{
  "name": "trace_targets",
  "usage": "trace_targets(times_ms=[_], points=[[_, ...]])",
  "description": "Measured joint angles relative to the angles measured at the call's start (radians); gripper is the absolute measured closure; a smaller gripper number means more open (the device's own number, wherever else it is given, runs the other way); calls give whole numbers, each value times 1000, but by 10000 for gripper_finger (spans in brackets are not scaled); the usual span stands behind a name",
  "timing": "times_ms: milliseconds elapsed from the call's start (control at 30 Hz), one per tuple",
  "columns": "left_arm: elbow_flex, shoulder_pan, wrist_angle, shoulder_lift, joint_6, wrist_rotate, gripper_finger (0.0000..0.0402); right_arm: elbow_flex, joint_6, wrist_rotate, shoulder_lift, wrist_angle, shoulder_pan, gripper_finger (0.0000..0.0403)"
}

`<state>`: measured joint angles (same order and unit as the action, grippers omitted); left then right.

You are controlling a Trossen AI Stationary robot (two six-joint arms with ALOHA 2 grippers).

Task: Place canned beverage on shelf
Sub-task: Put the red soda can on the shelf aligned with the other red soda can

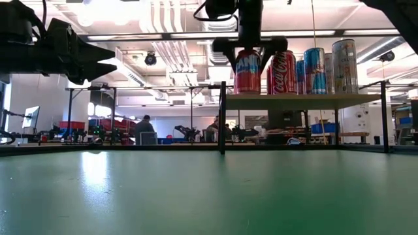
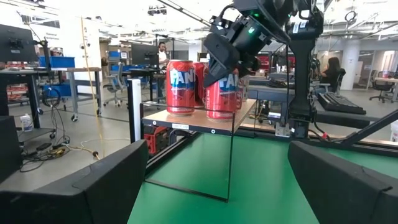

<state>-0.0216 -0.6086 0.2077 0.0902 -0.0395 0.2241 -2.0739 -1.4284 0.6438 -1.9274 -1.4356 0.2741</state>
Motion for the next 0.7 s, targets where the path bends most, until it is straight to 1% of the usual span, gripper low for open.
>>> trace_targets(times_ms=[500,700], points=[[0,0,0,0,0,0,29,0,10,7,1,13,13,89],[0,0,0,0,0,0,29,3,17,5,0,12,13,71]])
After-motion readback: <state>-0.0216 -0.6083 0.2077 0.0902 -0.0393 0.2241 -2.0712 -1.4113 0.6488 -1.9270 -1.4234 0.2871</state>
